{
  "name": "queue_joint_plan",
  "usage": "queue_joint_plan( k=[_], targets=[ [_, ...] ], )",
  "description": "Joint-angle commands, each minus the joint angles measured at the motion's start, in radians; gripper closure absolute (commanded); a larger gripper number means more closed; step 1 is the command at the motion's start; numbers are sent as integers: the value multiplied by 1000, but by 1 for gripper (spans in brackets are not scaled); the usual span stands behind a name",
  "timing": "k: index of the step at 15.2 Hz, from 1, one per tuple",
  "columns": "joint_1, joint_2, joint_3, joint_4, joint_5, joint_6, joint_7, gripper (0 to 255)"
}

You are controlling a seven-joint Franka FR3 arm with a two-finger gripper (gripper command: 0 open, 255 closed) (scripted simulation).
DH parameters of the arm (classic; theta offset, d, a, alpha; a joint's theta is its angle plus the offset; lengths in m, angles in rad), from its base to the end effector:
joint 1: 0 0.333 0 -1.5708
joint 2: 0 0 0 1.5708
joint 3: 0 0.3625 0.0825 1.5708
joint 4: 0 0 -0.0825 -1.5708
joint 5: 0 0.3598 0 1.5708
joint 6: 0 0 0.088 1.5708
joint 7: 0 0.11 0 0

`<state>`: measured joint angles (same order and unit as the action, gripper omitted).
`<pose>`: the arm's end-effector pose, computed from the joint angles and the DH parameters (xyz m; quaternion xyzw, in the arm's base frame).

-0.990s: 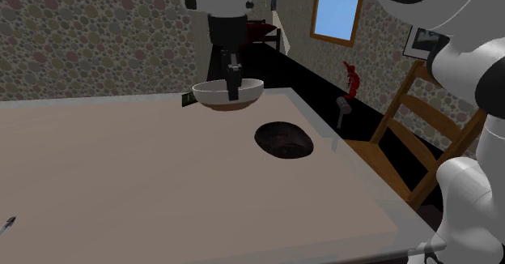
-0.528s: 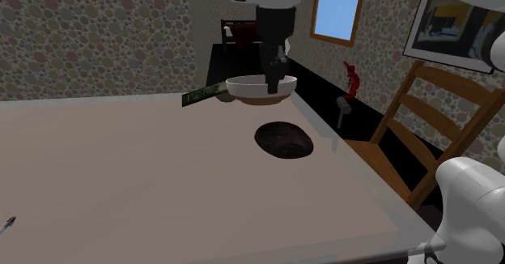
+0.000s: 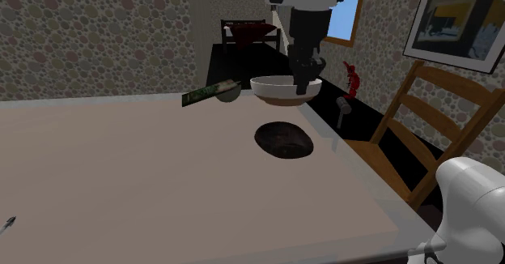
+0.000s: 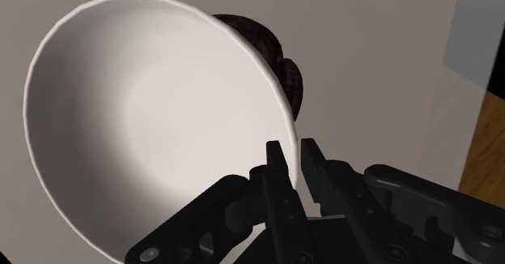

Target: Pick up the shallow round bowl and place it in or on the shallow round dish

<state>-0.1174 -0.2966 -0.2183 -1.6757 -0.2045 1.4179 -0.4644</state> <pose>0.3672 -0.1781 0.7442 0.9962 0.0511 -0.0124 0.0697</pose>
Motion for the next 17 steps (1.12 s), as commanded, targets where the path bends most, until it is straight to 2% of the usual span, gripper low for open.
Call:
queue_joint_plan(
  k=[1,14,17],
  targets=[
    [-1,-17,0,-44,-3,27,5,255],
    [-5,-77,-5,-279,-15,201,37,255],
    [-6,-82,-6,-305,-17,222,41,255]
  ],
)
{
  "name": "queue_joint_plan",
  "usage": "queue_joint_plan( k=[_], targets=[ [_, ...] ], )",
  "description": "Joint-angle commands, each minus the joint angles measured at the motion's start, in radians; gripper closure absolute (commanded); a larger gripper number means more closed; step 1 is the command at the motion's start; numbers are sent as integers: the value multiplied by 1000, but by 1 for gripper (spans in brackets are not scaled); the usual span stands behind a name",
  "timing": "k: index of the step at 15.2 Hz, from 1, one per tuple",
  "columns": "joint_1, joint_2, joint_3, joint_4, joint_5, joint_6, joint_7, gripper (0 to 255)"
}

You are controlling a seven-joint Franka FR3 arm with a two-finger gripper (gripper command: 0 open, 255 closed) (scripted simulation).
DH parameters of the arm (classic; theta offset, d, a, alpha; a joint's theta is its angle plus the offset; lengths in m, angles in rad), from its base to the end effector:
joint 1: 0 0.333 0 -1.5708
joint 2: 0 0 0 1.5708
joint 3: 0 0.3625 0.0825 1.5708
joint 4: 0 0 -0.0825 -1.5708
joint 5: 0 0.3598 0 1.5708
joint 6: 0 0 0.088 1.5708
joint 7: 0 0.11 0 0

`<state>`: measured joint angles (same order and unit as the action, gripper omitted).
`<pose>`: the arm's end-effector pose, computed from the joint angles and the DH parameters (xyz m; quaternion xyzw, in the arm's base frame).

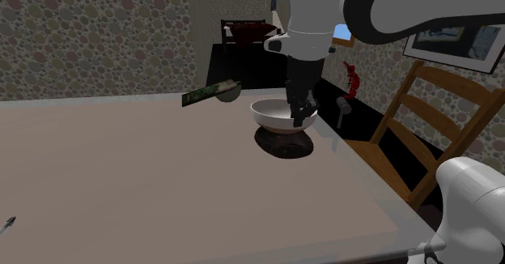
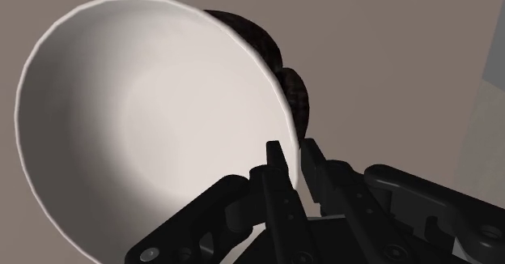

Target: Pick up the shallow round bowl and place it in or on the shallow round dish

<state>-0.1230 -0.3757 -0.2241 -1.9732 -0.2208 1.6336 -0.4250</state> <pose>0.3623 -0.1777 0.6627 0.9962 0.0512 -0.0127 0.0696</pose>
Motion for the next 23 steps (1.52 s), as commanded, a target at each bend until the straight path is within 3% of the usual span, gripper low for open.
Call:
queue_joint_plan(
  k=[1,6,7,12,16,23],
  targets=[
    [0,-2,0,-8,-1,6,1,255],
    [0,-2,0,-8,-1,6,1,255],
    [0,-2,0,-8,-1,6,1,0],
    [0,-2,0,-8,-1,6,1,0],
    [7,28,15,148,10,-120,-7,0],
    [7,28,15,148,10,-120,-7,0]
  ],
)
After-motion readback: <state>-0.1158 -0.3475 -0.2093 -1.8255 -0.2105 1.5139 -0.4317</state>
